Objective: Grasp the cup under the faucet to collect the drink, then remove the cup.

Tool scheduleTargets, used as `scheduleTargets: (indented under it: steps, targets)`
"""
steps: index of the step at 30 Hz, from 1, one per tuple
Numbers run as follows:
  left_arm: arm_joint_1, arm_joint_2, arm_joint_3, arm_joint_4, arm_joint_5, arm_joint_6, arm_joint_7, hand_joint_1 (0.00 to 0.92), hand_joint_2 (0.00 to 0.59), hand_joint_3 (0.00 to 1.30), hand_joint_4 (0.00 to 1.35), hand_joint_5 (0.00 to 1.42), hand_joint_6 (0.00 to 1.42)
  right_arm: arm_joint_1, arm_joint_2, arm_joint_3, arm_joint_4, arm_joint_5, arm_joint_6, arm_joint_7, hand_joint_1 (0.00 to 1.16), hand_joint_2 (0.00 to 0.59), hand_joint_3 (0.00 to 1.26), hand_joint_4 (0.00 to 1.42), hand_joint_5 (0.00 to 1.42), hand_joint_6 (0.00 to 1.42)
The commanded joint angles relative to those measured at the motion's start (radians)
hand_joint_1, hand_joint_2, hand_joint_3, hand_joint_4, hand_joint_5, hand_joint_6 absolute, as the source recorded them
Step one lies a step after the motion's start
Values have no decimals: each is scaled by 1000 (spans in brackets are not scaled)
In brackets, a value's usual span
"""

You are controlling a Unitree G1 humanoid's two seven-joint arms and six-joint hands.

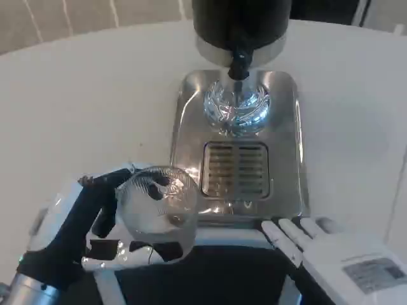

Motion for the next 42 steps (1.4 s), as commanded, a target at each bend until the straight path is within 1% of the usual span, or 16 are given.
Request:
scheduleTargets:
  steps: [1,6,12,21,37,42]
  targets:
    - [-13,-1,4,11,-2,-4,3,659,0,928,1125,1424,1424,3,6,20,-14,-10,8,16,170,495,0,0,0,0]
    - [-17,-2,4,17,-2,-5,4,659,0,928,1125,1424,1424,-1,3,34,-14,-20,18,21,168,495,0,0,0,0]
    - [-17,-1,6,20,-2,-5,5,659,0,928,1125,1424,1424,-10,-9,39,-14,-20,35,25,166,495,0,0,0,0]
    - [-14,1,25,19,-8,-9,13,659,0,928,1125,1424,1424,-18,-15,64,-14,-36,49,27,167,502,0,0,0,0]
    - [-17,-3,25,29,-2,-7,16,659,0,928,1125,1424,1424,-13,-17,69,-14,-39,49,23,168,504,0,0,0,0]
    - [-14,-6,22,27,-1,-6,15,659,0,928,1125,1424,1424,-14,-17,61,-14,-36,50,21,168,504,0,0,0,0]
